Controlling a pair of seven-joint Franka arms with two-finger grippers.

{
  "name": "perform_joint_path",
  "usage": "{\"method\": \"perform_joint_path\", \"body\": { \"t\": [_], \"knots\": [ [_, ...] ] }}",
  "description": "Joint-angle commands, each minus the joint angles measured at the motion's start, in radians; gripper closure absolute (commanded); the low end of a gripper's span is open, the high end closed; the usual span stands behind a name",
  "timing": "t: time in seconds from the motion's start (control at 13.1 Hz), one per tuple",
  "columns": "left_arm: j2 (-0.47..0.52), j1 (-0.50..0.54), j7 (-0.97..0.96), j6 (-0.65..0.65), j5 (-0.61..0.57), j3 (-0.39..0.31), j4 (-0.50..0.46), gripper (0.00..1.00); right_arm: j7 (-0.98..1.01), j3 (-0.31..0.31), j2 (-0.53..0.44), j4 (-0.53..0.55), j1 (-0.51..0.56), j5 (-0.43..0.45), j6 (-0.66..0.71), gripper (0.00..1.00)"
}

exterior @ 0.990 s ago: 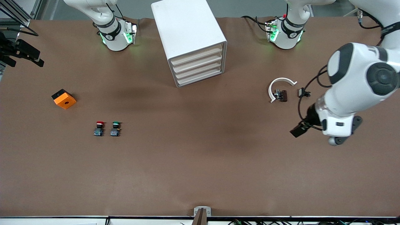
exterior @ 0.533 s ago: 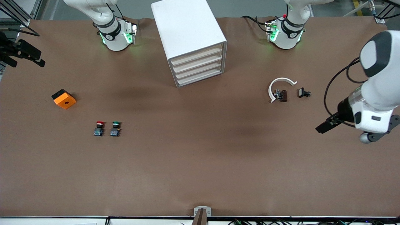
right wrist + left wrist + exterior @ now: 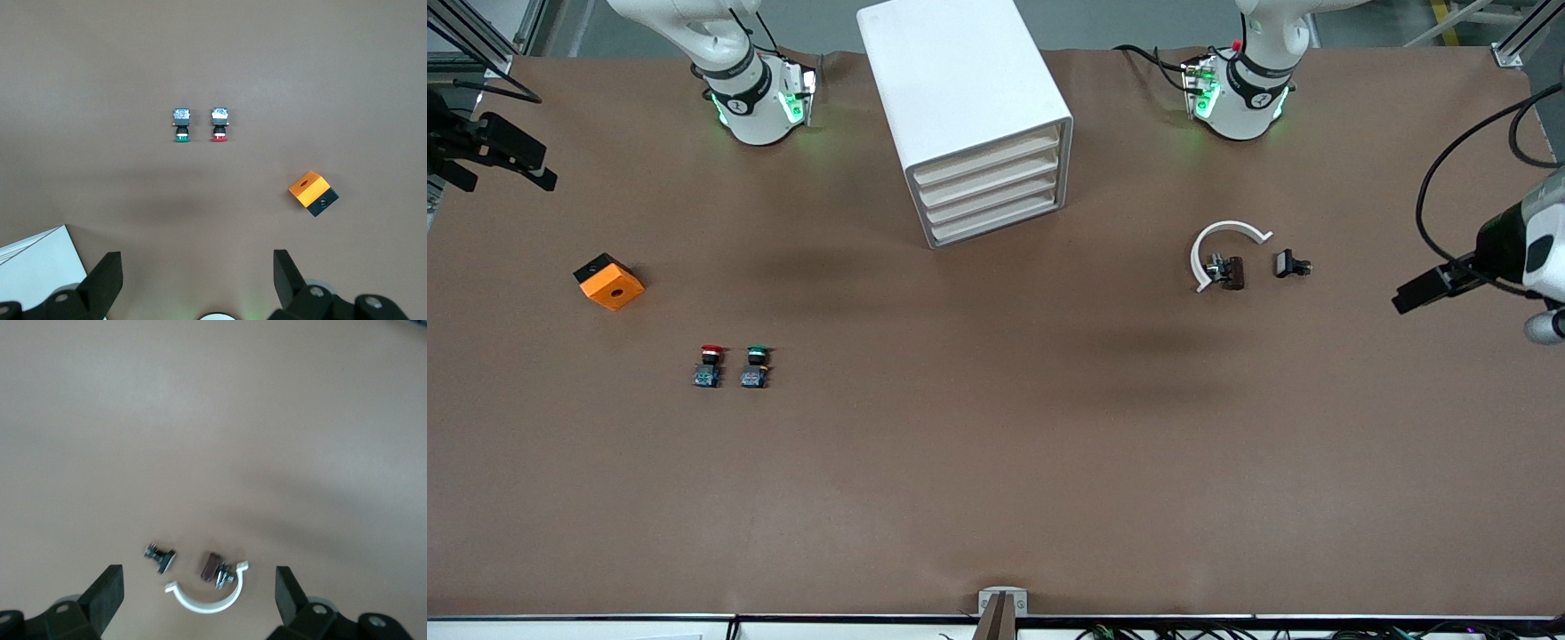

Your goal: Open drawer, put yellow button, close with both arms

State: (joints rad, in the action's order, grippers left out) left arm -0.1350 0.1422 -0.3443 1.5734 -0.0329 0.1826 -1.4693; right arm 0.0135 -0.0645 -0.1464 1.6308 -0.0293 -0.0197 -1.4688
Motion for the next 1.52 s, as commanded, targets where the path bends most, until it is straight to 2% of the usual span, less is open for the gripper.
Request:
{"method": "perform_joint_path", "body": {
  "t": [0.0, 0.08, 0.38, 0.61, 0.91, 1.14, 1.45],
  "knots": [
    [0.063, 0.022, 0.133, -0.058, -0.018, -0.008, -0.020, 0.00, 0.008, -0.004, 0.013, -0.026, -0.011, 0.011, 0.015, 0.00],
    [0.080, 0.019, 0.172, -0.069, -0.009, -0.037, -0.023, 0.00, 0.008, -0.004, 0.013, -0.026, -0.011, 0.012, 0.015, 0.00],
    [0.153, 0.022, 0.251, -0.073, -0.004, -0.061, -0.091, 0.00, 0.008, -0.004, 0.016, -0.026, -0.011, 0.012, 0.015, 0.00],
    [0.199, 0.010, 0.252, -0.066, -0.001, -0.065, -0.132, 0.00, 0.008, -0.004, 0.018, -0.026, -0.011, 0.011, 0.015, 0.00],
    [0.278, -0.018, 0.252, -0.023, 0.042, -0.049, -0.247, 0.00, 0.008, -0.004, 0.018, -0.026, -0.011, 0.011, 0.015, 0.00],
    [0.278, -0.032, 0.251, -0.023, 0.042, -0.022, -0.250, 0.00, 0.008, -0.003, 0.018, -0.026, -0.011, 0.011, 0.015, 0.00],
    [0.276, -0.030, 0.264, -0.026, 0.042, -0.022, -0.237, 0.00, 0.008, -0.003, 0.018, -0.026, -0.011, 0.011, 0.015, 0.00]
  ]
}}
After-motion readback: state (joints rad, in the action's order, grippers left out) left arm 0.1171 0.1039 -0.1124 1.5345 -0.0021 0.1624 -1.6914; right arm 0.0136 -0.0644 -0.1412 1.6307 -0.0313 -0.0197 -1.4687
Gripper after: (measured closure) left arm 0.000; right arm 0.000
